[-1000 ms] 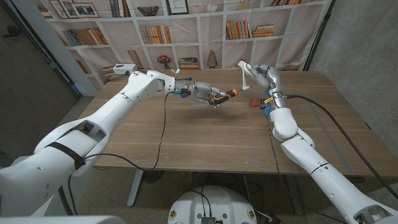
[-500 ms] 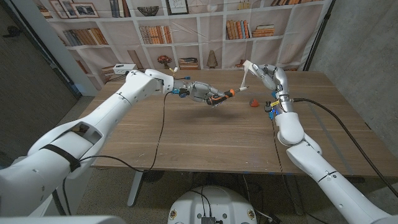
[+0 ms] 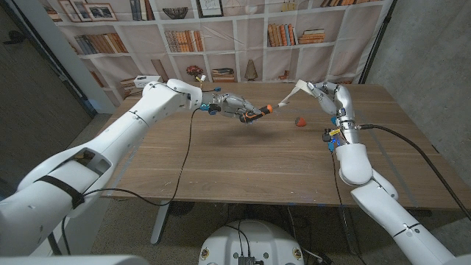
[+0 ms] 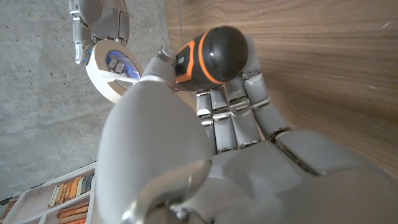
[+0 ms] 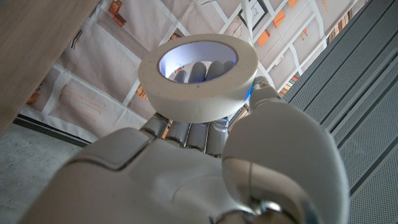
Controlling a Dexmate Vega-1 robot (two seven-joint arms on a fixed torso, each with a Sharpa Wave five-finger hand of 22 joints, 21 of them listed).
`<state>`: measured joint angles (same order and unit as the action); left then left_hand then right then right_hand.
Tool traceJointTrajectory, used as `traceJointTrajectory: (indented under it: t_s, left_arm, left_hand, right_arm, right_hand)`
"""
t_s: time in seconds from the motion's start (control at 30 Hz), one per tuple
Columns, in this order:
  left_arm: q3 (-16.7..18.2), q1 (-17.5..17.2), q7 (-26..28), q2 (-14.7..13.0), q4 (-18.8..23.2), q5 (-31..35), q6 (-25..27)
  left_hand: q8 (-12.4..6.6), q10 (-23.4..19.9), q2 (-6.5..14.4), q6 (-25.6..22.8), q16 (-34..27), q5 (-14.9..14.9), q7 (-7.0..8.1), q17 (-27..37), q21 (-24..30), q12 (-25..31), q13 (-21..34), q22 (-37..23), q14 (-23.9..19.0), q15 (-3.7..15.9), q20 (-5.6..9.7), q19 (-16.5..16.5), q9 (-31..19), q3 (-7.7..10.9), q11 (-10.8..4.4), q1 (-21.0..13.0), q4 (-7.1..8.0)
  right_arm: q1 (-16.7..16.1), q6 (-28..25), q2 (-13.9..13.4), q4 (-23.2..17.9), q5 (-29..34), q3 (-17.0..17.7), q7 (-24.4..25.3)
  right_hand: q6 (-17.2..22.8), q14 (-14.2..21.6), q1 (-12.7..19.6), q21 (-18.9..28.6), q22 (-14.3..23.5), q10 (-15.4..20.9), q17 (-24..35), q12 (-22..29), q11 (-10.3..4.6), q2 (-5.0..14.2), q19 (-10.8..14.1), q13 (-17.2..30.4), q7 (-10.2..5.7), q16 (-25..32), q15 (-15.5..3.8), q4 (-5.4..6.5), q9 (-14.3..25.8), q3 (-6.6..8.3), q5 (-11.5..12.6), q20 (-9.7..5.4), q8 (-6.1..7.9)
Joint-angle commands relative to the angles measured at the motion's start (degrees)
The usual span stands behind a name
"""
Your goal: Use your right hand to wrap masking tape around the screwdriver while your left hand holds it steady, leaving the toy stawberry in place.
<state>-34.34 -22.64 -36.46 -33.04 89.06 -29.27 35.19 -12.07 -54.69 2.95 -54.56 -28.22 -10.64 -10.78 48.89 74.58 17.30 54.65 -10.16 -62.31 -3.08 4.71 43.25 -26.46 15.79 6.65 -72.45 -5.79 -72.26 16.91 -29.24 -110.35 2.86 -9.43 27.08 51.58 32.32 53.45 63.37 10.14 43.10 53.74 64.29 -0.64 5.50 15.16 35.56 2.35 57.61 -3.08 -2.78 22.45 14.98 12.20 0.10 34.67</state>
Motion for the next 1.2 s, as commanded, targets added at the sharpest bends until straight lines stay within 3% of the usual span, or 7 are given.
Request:
traceJointTrajectory:
  t_s: [0.03, 0.27, 0.5, 0.9, 1.2]
  left_arm:
    - [2.1, -3.2, 8.3, -2.0, 4.7, 2.2, -1.6]
    - [1.8, -3.8, 11.6, -2.7, 6.4, 4.1, -1.7]
    - [1.1, -3.1, 12.2, -3.0, 6.8, 4.9, -0.7]
    - [-4.4, -1.0, 17.0, -5.3, 13.2, 16.3, 1.3]
    - [-7.9, 0.6, 18.6, -5.5, 15.5, 23.5, 4.5]
  left_hand:
    - [-0.14, -5.4, 2.4, -1.9, -0.5, -0.2, 1.05, 0.1, 0.3, 0.1, 0.4, 0.0, -14.8, 15.83, 5.53, -0.3, -4.9, 16.82, -4.79, -1.5, -3.29]
    - [-0.08, -5.5, 2.3, -1.9, -0.5, -0.2, 1.11, 0.1, 0.3, 0.1, 0.4, 0.0, -14.7, 15.81, 5.50, -0.4, -4.9, 16.87, -4.92, -1.5, -3.26]
    - [-0.04, -5.6, 2.3, -2.0, -0.5, -0.2, 1.09, 0.0, 0.3, 0.0, 0.5, 0.0, -14.7, 15.82, 5.52, -0.4, -4.9, 16.90, -4.81, -1.5, -3.29]
    - [0.18, -5.7, 2.3, -2.0, -0.4, -0.1, 1.25, -0.1, 0.4, -0.5, -0.3, 0.0, -14.6, 15.84, 5.58, -0.4, -4.7, 16.96, -4.65, -1.5, -3.32]
    - [0.23, -5.7, 2.3, -2.2, -0.4, -0.1, 1.42, -0.3, 0.4, -0.6, -0.2, 0.0, -14.5, 15.83, 5.61, -0.5, -4.5, 16.98, -4.79, -1.5, -3.32]
  right_arm:
    - [-3.7, -5.9, 0.1, -4.2, 4.8, 1.9, -0.1]
    - [-3.4, -12.5, 0.0, -6.1, 10.5, 1.4, 0.3]
    - [-2.6, -15.8, -0.8, -6.5, 13.5, 0.7, -0.5]
    - [-0.9, -27.6, -3.2, -7.5, 20.4, -2.7, -4.1]
    - [1.3, -31.6, -5.7, -6.0, 20.1, -5.4, -8.5]
  right_hand:
    - [0.2, -0.1, 4.9, -0.1, 0.1, -0.1, 0.2, 0.4, -0.63, 5.04, 0.0, 0.1, -0.53, -0.2, -5.07, -0.93, 0.1, 10.46, 0.5, -0.24, 9.98]
    - [0.2, 0.0, 4.9, -0.1, 0.1, -0.2, 0.2, 0.4, -0.62, 5.04, 0.0, 0.1, -0.54, -0.3, -5.16, -0.96, 0.1, 10.53, 0.5, -0.18, 10.03]
    - [0.2, 0.1, 4.9, -0.2, 0.1, -0.2, 0.3, 0.4, -0.64, 5.00, 0.1, 0.0, -0.60, -0.4, -5.11, -0.97, 0.0, 10.58, 0.6, -0.15, 10.07]
    - [0.3, 0.1, 4.7, -0.3, 0.1, -0.3, 0.2, 0.4, -0.62, 4.95, 0.1, -0.1, -0.53, -0.7, -5.15, -0.92, -0.3, 10.60, 0.6, -0.14, 10.07]
    - [0.3, 0.0, 4.7, -0.4, 0.1, -0.5, 0.1, 0.4, -0.64, 4.98, 0.0, -0.1, -0.51, -0.9, -5.12, -0.93, -0.5, 10.58, 0.6, -0.15, 10.05]
